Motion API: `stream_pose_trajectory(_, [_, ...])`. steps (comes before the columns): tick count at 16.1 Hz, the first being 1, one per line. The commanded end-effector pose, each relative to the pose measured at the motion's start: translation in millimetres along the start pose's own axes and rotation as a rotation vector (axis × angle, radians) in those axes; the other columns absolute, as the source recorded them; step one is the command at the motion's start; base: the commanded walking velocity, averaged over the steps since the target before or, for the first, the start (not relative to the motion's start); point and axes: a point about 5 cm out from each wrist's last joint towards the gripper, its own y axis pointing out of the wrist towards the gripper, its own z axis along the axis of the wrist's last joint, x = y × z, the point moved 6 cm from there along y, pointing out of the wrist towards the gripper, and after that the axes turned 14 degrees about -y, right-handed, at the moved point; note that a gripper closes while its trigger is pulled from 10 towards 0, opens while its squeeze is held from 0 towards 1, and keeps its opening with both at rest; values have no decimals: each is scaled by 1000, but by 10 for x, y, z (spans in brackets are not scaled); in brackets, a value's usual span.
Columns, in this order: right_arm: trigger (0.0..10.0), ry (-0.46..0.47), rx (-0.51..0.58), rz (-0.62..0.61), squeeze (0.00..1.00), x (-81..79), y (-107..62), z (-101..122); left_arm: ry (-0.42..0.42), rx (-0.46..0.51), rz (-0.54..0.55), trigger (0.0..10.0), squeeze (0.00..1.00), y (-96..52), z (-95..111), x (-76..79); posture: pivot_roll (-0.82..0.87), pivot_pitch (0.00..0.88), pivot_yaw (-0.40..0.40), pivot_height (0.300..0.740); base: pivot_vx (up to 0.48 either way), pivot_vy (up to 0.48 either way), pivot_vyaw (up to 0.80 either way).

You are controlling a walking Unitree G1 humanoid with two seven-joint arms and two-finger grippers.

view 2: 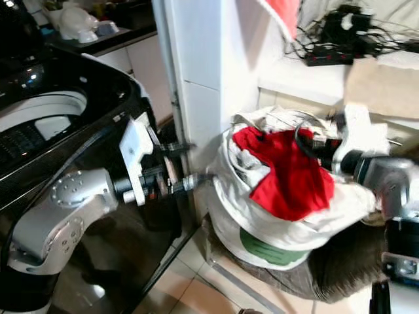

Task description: Clothes washing

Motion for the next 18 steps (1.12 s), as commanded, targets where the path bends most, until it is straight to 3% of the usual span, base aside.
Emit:
stream_pose_trajectory(1, [0, -4, 103, 43, 0, -92, -58, 310, 44, 55, 63, 10000, 0, 3, 166, -120, -90, 0, 89, 740, 0, 0, 0])
stream_pose_trajectory(2, [0, 3, 219, 131, 0, -278, -131, 675, 87, 157, 140, 10000, 0, 62, 403, -222, -94, 0, 89, 740, 0, 0, 0])
stream_pose_trajectory(3, [0, -3, 278, 189, 0, -408, -180, 865, 109, 215, 160, 10000, 1000, 99, 533, -231, -99, 0, 89, 740, 0, 0, 0])
stream_pose_trajectory(4, [0, -8, 311, 225, 0, -490, -214, 973, 122, 251, 168, 10000, 1000, 120, 610, -226, -99, 0, 89, 740, 0, 0, 0])
stream_pose_trajectory(5, [0, -38, 390, 325, 0, -743, -312, 1242, 152, 293, 156, 10000, 1000, 208, 703, -160, -105, 0, 86, 740, 0, 0, 0])
stream_pose_trajectory(6, [0, -51, 435, 383, 0, -886, -379, 1387, 151, 301, 163, 10000, 1000, 268, 714, -151, -107, 0, 85, 740, 0, 0, 0])
stream_pose_trajectory(7, [0, -47, 458, 424, 0, -980, -416, 1465, 146, 311, 152, 10000, 1000, 314, 714, -123, -111, 0, 85, 740, 0, 0, 0])
stream_pose_trajectory(9, [0, -8, 508, 578, 0, -1322, -523, 1637, 81, 398, 81, 10000, 1000, 457, 815, 40, -115, 0, 79, 740, 0, 0, 0])
stream_pose_trajectory(12, [0, 7, 515, 649, 0, -1494, -556, 1663, 65, 422, 84, 10000, 1000, 530, 834, 52, -116, 0, 77, 740, 0, 0, 0])
stream_pose_trajectory(13, [0, 10, 515, 688, 0, -1595, -572, 1660, 102, 400, 141, 10000, 1000, 570, 787, -24, -116, 0, 76, 740, 0, 0, 0])
stream_pose_trajectory(16, [0, 34, 521, 721, 0, -1675, -608, 1672, 160, 376, 283, 10000, 1000, 547, 738, -246, -113, 0, 74, 740, 0, 0, 0])
stream_pose_trajectory(17, [0, 44, 520, 720, 0, -1683, -606, 1672, 161, 377, 340, 3216, 1000, 479, 735, -364, -107, 0, 71, 740, 0, 0, 0])
stream_pose_trajectory(18, [0, 47, 519, 718, 0, -1683, -604, 1672, 145, 383, 350, 0, 1000, 445, 737, -394, -104, 0, 70, 740, 0, 0, 0])
